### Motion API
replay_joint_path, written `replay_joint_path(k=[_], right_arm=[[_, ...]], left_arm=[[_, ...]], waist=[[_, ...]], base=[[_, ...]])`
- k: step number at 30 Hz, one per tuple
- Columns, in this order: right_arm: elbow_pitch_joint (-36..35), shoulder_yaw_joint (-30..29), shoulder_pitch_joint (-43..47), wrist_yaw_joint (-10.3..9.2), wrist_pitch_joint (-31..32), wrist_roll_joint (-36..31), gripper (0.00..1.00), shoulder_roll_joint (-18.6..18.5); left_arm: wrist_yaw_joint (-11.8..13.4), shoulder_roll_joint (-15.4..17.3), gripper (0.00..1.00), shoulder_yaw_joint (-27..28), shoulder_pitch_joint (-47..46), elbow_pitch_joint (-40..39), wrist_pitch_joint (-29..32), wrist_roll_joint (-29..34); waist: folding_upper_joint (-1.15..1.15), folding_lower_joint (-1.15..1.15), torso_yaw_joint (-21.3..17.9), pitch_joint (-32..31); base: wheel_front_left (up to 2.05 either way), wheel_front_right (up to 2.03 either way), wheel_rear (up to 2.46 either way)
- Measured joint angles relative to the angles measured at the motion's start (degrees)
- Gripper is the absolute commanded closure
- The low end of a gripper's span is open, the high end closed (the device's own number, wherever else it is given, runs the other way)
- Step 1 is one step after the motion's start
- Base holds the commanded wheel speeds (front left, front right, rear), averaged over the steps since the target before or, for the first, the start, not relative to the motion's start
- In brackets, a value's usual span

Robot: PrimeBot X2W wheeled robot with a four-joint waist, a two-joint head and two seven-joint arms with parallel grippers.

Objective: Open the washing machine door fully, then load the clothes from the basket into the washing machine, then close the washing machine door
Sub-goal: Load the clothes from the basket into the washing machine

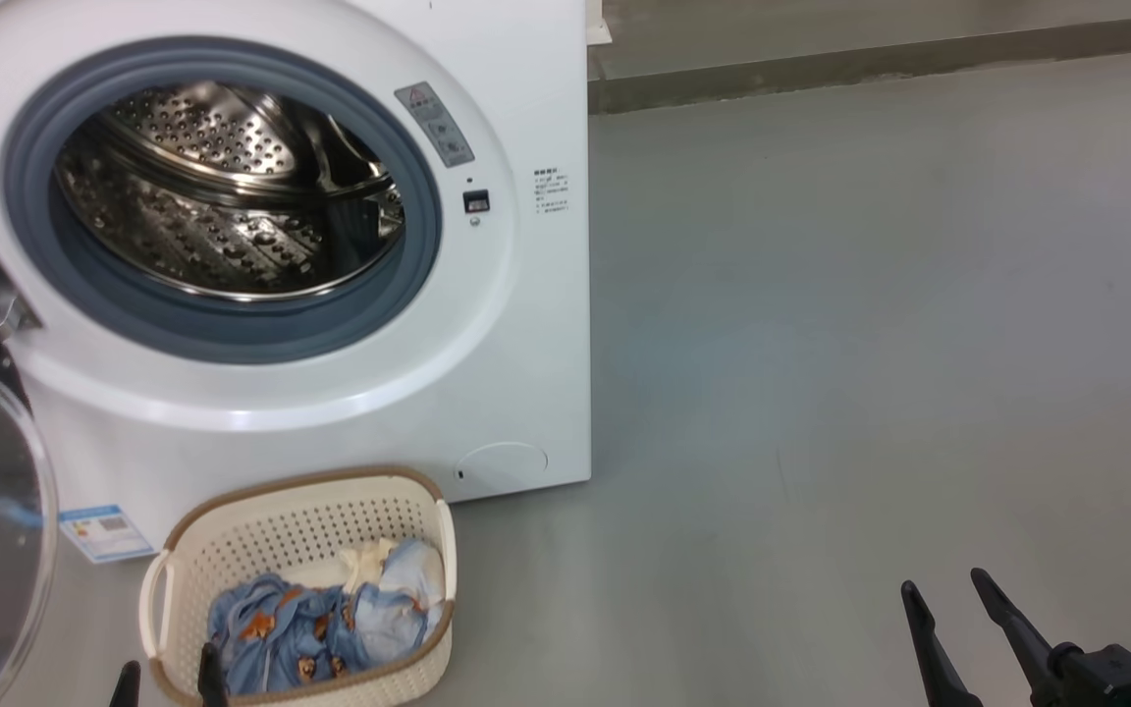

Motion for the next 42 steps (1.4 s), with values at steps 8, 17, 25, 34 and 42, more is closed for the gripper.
replay_joint_path(k=[8,17,25,34,42], right_arm=[[-0.13,-0.07,0.01,0.00,0.00,0.56,0.00,0.00],[-0.07,-0.14,-0.04,0.01,0.00,1.52,0.00,0.21],[0.09,-1.53,-0.07,0.01,0.00,2.97,0.00,0.91],[0.42,-3.28,-0.11,0.00,0.00,-0.55,0.00,3.20],[2.79,-3.42,-0.16,0.01,0.00,0.35,0.00,3.98]], left_arm=[[0.16,0.00,0.00,0.54,0.04,-0.11,0.00,0.15],[1.16,0.01,0.00,0.86,-0.07,-0.15,0.00,0.58],[1.16,0.01,0.00,0.86,-0.14,-0.11,0.00,0.52],[1.32,0.01,0.00,0.80,-0.14,-0.24,0.00,0.51],[2.12,0.01,0.00,0.29,-0.14,-0.58,0.00,0.54]], waist=[[0.00,0.00,-0.23,0.65],[0.00,0.00,-0.64,1.58],[0.00,0.00,-0.84,2.08],[0.00,0.00,-1.13,2.46],[0.00,0.00,-1.84,3.02]], base=[[1.84,-1.89,0.05],[1.17,-1.19,0.01],[0.18,-0.18,0.00],[0.00,0.00,0.00],[0.00,0.00,0.00]])
